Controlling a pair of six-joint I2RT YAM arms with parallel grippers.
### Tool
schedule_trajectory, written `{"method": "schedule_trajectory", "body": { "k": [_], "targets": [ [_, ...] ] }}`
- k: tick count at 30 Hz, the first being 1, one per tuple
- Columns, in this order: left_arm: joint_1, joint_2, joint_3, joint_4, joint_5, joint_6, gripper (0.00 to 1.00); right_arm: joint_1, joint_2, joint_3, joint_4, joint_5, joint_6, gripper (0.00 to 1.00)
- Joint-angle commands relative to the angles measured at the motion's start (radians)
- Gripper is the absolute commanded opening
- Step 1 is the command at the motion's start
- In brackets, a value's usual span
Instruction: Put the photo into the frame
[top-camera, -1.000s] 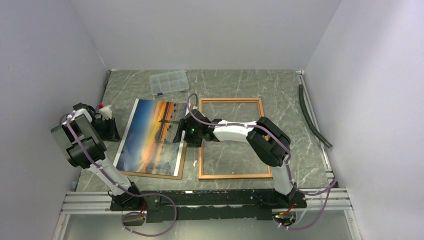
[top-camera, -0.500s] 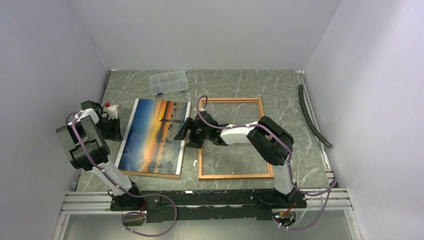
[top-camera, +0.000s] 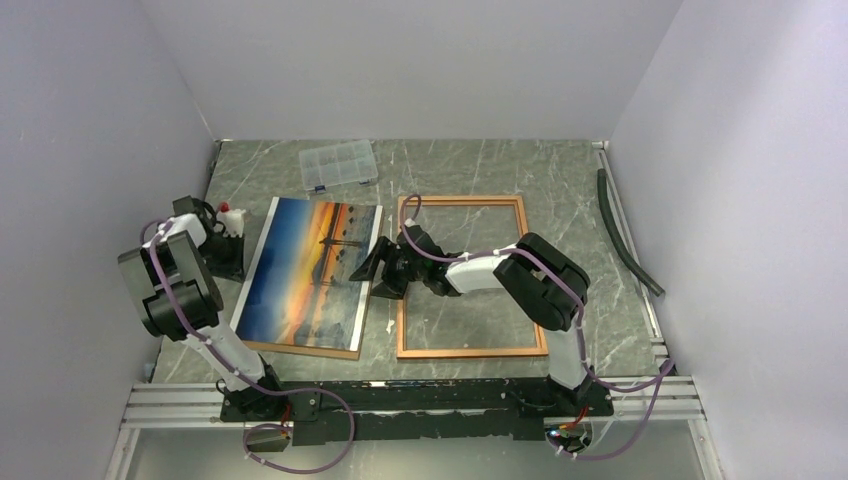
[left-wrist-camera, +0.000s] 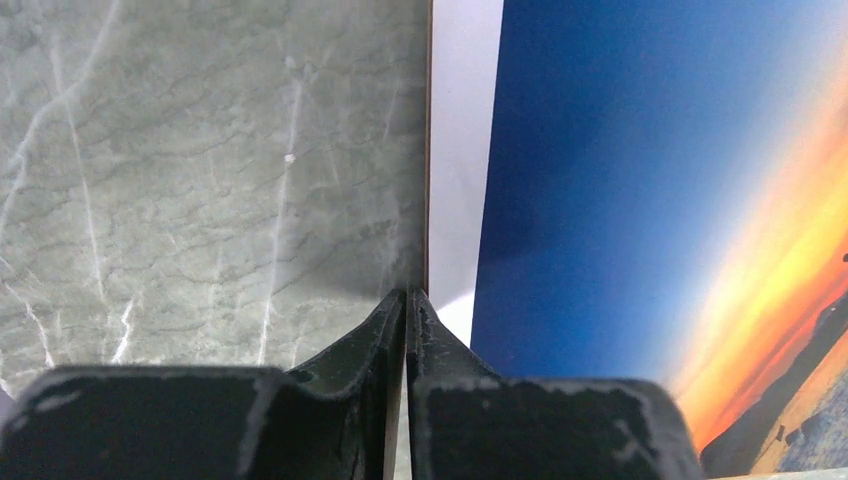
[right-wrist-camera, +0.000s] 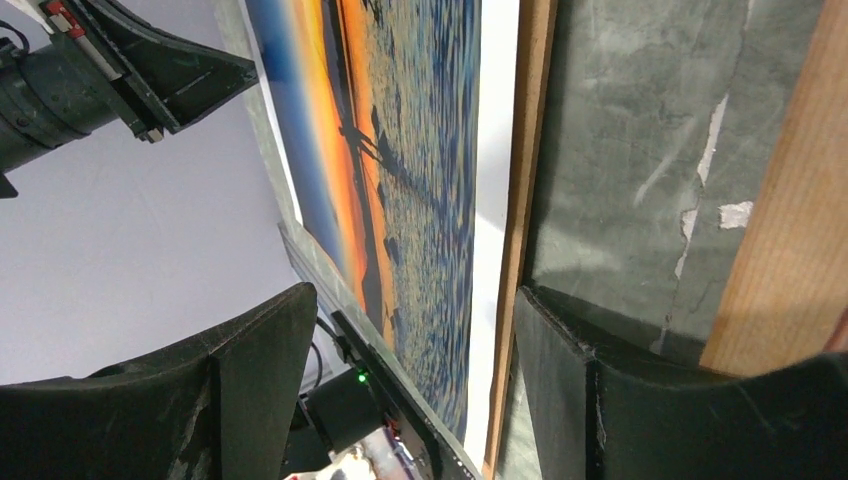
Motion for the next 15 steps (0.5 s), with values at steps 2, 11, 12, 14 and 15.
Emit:
{"method": "schedule_trajectory", "body": {
  "k": [2,11,12,14,15],
  "targets": [
    [-0.089,0.051,-0.097,-0.024,0.028,0.001,0.1,0.009,-0.072,0.016,-0.02,0.01,-0.005,0.75],
    [-0.12,0.034,-0.114,-0.018,0.005,0.007,0.07,0.021,-0.036,0.049,-0.085,0.057,-0.018,0.75],
    [-0.122,0.025,-0.117,-0.013,-0.002,0.005,0.07,0.025,-0.035,0.07,-0.116,0.073,-0.037,0.75],
    [-0.122,0.01,-0.123,0.0,-0.015,0.0,0.07,0.039,-0.033,0.133,-0.261,0.125,-0.096,0.75],
    [-0.123,-0.002,-0.125,0.005,-0.021,-0.002,0.07,0.048,-0.033,0.167,-0.327,0.158,-0.127,0.75]
  ]
}}
